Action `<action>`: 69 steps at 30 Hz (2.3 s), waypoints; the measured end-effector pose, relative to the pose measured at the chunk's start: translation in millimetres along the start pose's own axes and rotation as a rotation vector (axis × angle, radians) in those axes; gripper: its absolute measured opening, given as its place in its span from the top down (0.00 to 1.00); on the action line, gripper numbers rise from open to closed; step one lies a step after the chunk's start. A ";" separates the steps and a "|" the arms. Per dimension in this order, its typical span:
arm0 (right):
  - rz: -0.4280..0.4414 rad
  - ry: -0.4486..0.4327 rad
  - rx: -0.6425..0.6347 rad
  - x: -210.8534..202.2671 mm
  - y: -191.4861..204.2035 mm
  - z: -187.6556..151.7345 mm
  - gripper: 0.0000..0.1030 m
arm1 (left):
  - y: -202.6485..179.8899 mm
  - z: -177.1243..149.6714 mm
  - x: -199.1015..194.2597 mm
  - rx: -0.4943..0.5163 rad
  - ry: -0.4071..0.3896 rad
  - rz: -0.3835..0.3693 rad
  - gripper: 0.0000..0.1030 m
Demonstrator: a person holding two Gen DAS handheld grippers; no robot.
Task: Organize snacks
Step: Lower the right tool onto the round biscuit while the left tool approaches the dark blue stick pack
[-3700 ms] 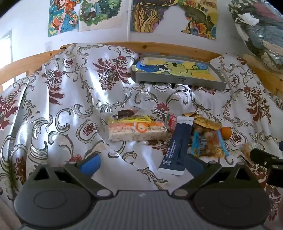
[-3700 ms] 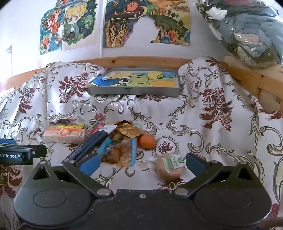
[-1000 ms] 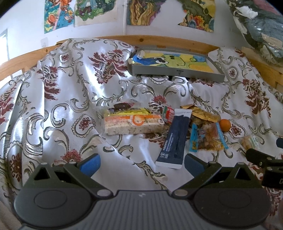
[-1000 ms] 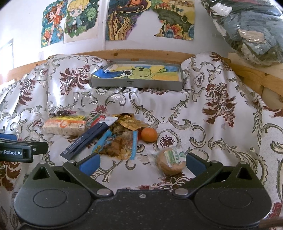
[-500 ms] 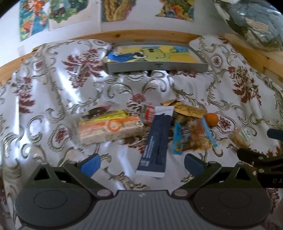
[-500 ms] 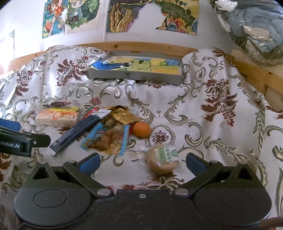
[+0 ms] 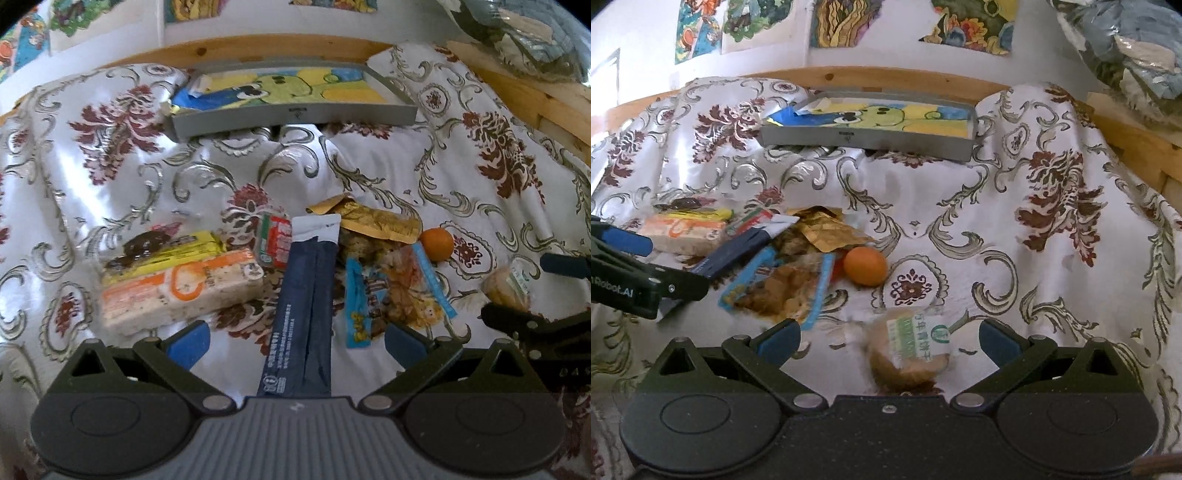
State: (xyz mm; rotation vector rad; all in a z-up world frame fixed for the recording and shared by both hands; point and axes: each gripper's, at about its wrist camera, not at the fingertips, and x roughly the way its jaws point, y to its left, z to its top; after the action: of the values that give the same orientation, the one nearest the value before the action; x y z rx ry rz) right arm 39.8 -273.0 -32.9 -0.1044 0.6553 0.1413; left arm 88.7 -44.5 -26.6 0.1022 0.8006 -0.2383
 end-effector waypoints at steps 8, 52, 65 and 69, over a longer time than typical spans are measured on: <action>-0.010 0.027 0.010 18.9 -7.7 1.4 0.01 | 8.8 2.3 15.7 -0.007 0.032 -0.048 0.01; 0.198 0.068 0.101 21.2 20.7 -9.6 0.23 | 13.2 -2.7 18.1 -0.092 0.069 -0.211 0.56; 0.158 0.070 -0.002 21.0 34.8 -14.4 0.27 | 17.8 0.8 27.6 -0.109 0.085 -0.213 0.59; 0.146 0.066 0.001 17.7 34.2 -15.0 0.35 | 21.7 -0.9 21.0 -0.156 0.102 -0.229 0.63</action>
State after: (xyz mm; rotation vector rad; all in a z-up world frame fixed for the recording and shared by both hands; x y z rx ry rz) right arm 39.1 -239.7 -57.3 -0.0603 0.7293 0.2788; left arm 107.6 -27.0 -42.4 -0.1265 0.9301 -0.3881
